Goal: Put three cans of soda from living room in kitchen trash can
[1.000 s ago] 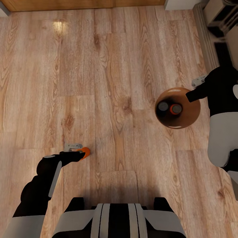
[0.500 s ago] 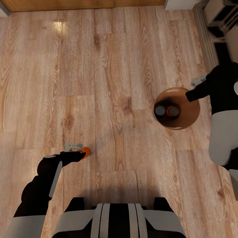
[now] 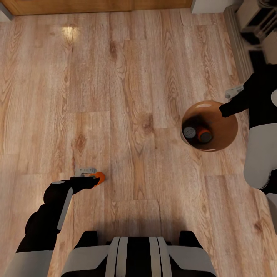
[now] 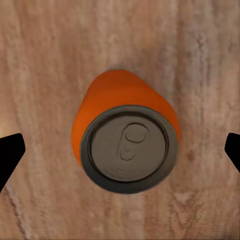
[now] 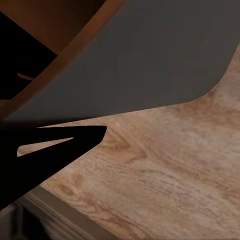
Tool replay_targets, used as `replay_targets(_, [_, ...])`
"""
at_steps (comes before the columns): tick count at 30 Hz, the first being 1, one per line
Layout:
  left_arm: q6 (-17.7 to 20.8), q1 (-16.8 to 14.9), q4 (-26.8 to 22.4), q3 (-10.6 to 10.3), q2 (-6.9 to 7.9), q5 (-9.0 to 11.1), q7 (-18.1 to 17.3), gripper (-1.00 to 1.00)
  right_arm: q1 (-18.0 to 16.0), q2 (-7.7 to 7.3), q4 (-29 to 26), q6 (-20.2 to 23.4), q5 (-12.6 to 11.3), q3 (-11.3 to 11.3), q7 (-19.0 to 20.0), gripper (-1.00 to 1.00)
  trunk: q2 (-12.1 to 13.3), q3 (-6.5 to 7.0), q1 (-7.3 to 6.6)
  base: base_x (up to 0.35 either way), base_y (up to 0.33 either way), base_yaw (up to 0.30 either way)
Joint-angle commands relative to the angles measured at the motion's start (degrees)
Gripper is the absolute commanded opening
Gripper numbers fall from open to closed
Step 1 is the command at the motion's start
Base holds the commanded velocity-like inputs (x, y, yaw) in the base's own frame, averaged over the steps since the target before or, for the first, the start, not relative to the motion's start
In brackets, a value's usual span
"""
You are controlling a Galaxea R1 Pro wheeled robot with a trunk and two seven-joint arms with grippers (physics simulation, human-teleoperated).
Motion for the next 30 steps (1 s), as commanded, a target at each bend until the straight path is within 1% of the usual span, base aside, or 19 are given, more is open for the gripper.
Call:
replay_targets(1, [0.0, 0.0, 0.1, 0.0, -0.01, 0.0, 0.1, 1.00, 0.0, 0.01, 0.0, 0.3, -0.2, -0.3, 0.2, -1.00, -0.4, 0.00, 0.22, 0.000, 0.000, 0.000])
replay_targets(4, [0.0, 0.0, 0.1, 0.0, -0.03, 0.1, 0.7, 1.00, 0.0, -0.05, 0.0, 0.3, -0.2, -1.0, 0.3, -1.00, -1.6, 0.00, 0.88, 0.000, 0.000, 0.000])
replay_targets(12, [0.0, 0.0, 0.2, 0.0, -0.06, 0.1, 1.2, 1.00, 0.0, -0.05, -0.8, 0.3, -0.1, -1.5, 0.4, -1.00, -4.8, 0.00, 2.64, 0.000, 0.000, 0.000])
replay_targets(26, [0.0, 0.0, -0.2, 0.0, -0.11, 0.1, 1.3, 1.00, 0.1, -0.31, -0.9, 0.3, -0.1, -1.6, 0.7, -1.00, -4.8, 0.00, 2.64, 0.000, 0.000, 0.000])
replay_targets(30, [0.0, 0.0, -0.2, 0.0, -0.22, 0.1, 1.3, 1.00, 0.0, -0.57, -0.9, 0.3, 0.1, -1.6, 1.8, -1.00, -4.8, 0.00, 2.64, 0.000, 0.000, 0.000])
